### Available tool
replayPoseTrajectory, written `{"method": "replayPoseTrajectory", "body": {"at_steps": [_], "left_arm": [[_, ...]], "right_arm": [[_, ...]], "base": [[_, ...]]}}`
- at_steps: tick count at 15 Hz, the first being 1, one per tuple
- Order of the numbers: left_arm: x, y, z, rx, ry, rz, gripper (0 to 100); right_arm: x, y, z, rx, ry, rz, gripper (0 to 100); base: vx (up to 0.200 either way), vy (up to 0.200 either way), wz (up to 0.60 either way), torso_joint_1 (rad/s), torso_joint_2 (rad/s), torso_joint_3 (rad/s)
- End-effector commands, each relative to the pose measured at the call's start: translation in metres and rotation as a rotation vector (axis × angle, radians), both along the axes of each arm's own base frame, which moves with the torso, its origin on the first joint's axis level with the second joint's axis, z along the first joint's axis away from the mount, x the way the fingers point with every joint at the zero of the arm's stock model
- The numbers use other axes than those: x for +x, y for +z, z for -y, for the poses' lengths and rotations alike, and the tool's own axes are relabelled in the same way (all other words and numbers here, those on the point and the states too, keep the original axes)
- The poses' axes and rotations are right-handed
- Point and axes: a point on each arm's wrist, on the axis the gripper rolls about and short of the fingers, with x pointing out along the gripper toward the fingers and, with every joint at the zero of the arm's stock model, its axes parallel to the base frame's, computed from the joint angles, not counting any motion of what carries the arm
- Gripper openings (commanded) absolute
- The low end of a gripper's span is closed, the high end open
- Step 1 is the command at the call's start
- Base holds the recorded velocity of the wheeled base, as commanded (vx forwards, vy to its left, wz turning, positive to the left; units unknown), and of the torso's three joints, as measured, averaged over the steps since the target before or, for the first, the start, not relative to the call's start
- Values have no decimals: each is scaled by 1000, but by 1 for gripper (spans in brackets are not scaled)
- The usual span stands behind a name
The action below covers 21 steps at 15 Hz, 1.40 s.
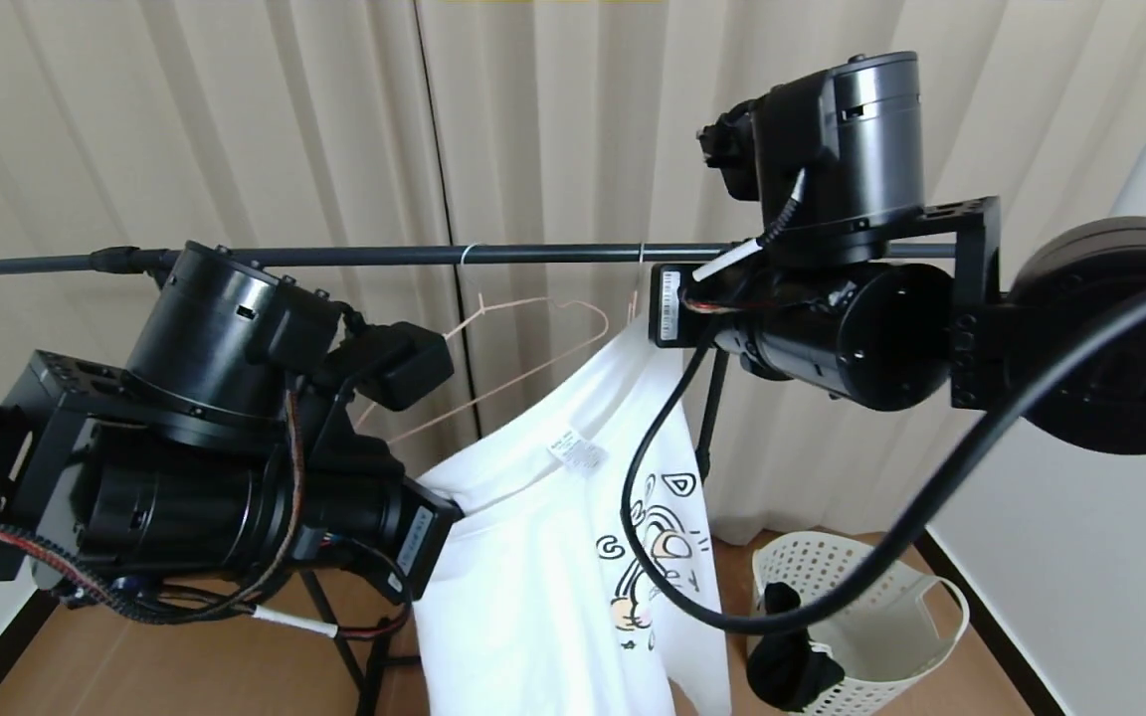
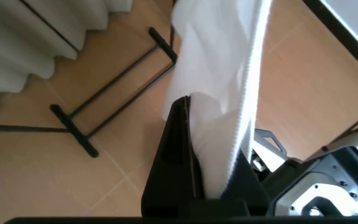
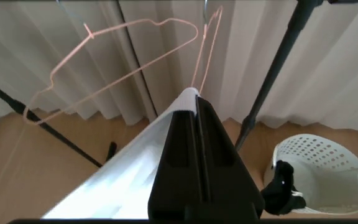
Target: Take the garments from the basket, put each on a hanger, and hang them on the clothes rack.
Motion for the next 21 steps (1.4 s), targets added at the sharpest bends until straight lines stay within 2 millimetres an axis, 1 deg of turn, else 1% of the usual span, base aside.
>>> {"method": "replayPoseTrajectory", "body": {"at_steps": [1, 2, 4, 6, 8, 10, 11, 12, 13, 15, 16, 18, 19, 21], "left_arm": [[-11, -4, 26, -32, -55, -48, 0], [-16, -5, 36, -52, -66, -71, 0], [-19, -4, 58, -104, -53, -122, 0], [-14, 1, 72, -166, -16, -149, 0], [-10, 2, 78, -205, 17, -168, 0], [-9, -4, 79, -187, 33, -178, 0], [-9, -7, 78, -179, 46, -182, 0], [-11, -9, 73, -165, 71, -177, 0], [-16, -6, 66, -163, 88, -157, 0], [-15, -1, 52, -170, 121, -138, 0], [-9, -1, 48, -172, 144, -132, 0], [-3, -3, 47, -158, 156, -122, 0], [10, -8, 50, -132, 174, -114, 0], [24, -13, 59, -114, 205, -103, 0]], "right_arm": [[16, -8, -16, 23, -2, 12, 0], [18, -9, -19, 34, 2, 19, 0], [20, -10, -24, 49, 8, 31, 0], [21, -13, -26, 73, 0, 18, 0], [20, -12, -24, 90, -5, 17, 0], [18, -9, -22, 108, -8, 19, 0], [15, -4, -16, 131, -19, 21, 0], [12, -1, -6, 149, -38, 18, 0], [7, 2, 7, 153, -53, 19, 0], [-7, 0, 36, 135, -93, -2, 0], [-16, 0, 49, 132, -101, -5, 0], [-23, -2, 60, 142, -114, 6, 0], [-29, -7, 69, 136, -115, 18, 0], [-31, -6, 71, 93, -101, 25, 0]], "base": [[0, 0, 0, 0, 0, 0], [0, 0, 0, 0, 0, 0], [0, 0, 0, 0, 0, 0], [0, 0, 0, 0, 0, 0], [0, 0, 0, 0, 0, 0], [0, 0, 0, 0, 0, 0], [0, 0, 0, 0, 0, 0], [0, 0, 0, 0, 0, 0], [0, 0, 0, 0, 0, 0], [0, 0, 0, 0, 0, 0], [0, 0, 0, 0, 0, 0], [0, 0, 0, 0, 0, 0], [0, 0, 0, 0, 0, 0], [0, 0, 0, 0, 0, 0]]}}
